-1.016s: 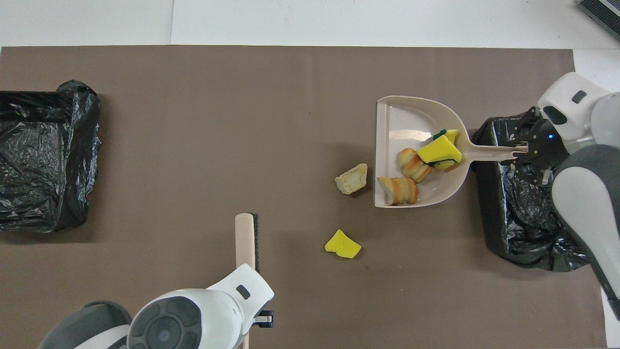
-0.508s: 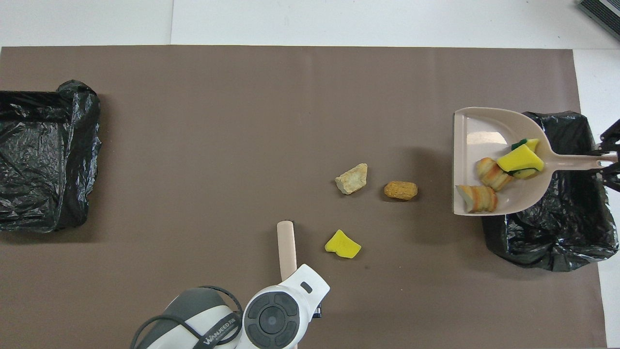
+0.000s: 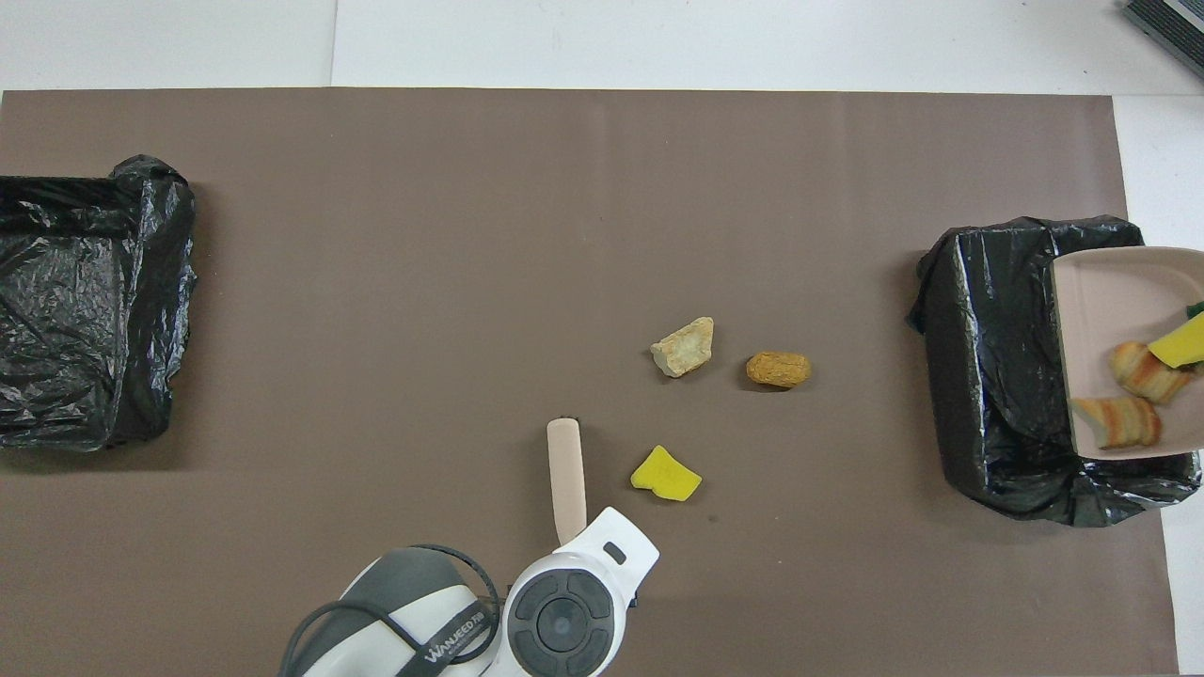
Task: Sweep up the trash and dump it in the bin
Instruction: 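Tilt the dustpan over the black bin with the right gripper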
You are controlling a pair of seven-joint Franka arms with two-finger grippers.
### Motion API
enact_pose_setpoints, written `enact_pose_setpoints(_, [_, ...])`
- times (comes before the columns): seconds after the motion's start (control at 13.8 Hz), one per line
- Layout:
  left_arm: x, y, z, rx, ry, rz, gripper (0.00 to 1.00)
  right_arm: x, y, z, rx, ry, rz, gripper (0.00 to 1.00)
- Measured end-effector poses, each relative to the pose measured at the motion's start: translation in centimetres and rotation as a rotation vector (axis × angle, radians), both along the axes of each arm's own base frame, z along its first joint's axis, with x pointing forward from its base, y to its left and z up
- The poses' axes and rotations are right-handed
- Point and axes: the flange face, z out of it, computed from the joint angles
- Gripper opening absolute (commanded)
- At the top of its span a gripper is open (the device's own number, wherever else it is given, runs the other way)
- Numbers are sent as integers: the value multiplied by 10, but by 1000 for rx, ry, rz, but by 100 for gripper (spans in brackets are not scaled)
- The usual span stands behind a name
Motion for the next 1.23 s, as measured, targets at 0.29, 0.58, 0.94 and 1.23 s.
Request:
enact_pose_setpoints(0.29, [8, -2, -17, 10, -17, -11, 0, 16, 32, -34, -85, 73, 5, 0])
enact_pose_setpoints(0.58, [10, -3, -28, 22, -4, -10, 42, 16, 34, -17, -246, 141, 50, 0])
enact_pose_setpoints(0.94, [14, -6, -26, 14, -8, -6, 100, 11, 35, 1, -299, 172, 47, 0])
enact_pose_setpoints(1.23, [43, 1, -1, 5, -12, 45, 100, 17, 57, 23, -353, 192, 66, 0])
